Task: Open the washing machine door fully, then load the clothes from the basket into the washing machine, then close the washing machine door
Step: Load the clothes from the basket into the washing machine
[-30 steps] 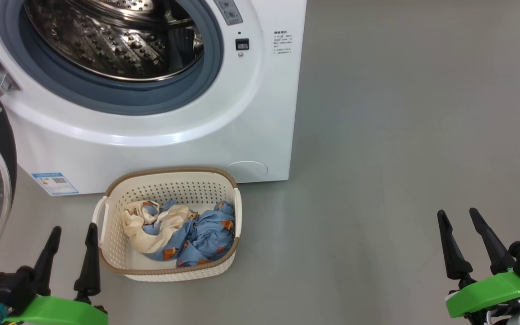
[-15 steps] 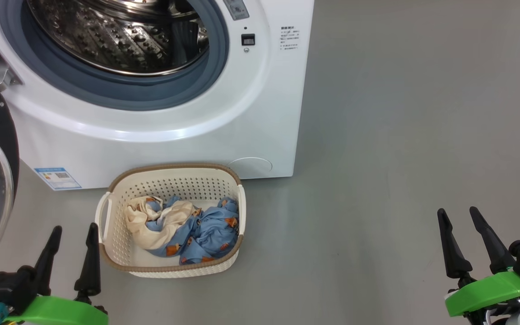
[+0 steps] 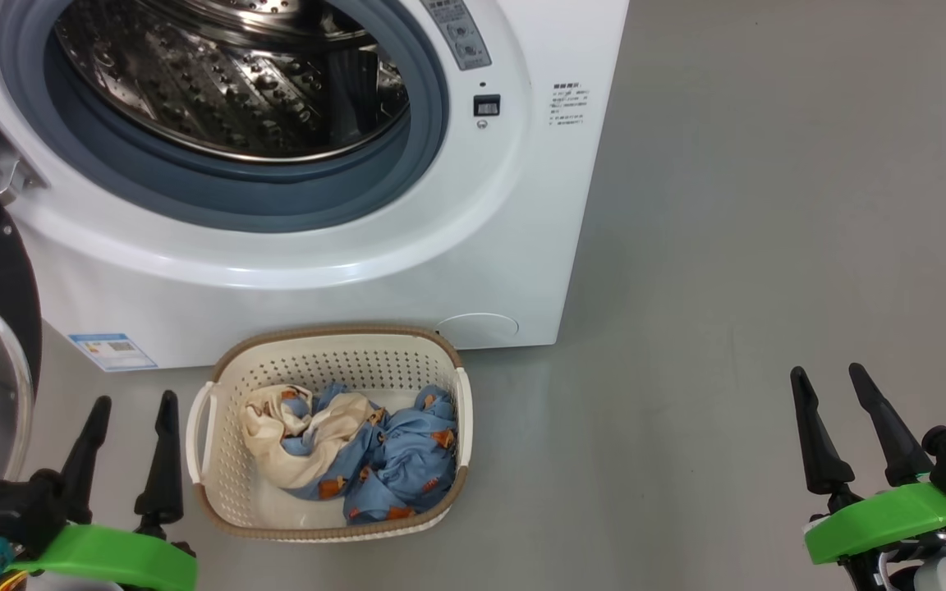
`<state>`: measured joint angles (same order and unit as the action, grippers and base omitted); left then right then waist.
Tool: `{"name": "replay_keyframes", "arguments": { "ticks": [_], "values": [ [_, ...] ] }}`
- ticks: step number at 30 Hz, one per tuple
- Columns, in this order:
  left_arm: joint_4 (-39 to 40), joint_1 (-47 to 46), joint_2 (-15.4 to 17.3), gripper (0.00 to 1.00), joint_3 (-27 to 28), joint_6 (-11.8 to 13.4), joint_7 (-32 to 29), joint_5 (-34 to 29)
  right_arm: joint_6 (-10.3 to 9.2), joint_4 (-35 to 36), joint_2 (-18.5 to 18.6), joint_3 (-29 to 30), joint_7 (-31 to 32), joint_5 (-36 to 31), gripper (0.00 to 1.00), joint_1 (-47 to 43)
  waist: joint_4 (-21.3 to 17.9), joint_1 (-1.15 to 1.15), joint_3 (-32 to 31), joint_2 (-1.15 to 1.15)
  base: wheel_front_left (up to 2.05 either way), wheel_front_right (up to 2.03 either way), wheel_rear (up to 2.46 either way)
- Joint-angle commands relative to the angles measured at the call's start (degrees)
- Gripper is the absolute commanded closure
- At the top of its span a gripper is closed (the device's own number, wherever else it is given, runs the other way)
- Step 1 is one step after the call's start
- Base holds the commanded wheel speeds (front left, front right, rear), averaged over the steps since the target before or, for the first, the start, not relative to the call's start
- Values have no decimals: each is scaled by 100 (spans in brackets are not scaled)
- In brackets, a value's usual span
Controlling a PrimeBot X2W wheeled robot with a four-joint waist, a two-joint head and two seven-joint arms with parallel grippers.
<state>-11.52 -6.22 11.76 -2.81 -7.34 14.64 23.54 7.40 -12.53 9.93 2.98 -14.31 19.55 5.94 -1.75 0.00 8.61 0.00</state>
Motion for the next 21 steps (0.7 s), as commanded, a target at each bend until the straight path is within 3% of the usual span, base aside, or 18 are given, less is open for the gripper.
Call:
{"name": "replay_keyframes", "arguments": {
  "ticks": [1,21],
  "values": [
    [100,-208,137,0,193,-14,36,9,9,149,69,-95,-69,-45,0,96,-2,0,-1,0,48,-48,0],
    [-116,-316,-150,0,62,-14,36,67,9,225,-47,-122,-69,-75,0,249,67,0,393,0,3,-3,0]
  ]
}}
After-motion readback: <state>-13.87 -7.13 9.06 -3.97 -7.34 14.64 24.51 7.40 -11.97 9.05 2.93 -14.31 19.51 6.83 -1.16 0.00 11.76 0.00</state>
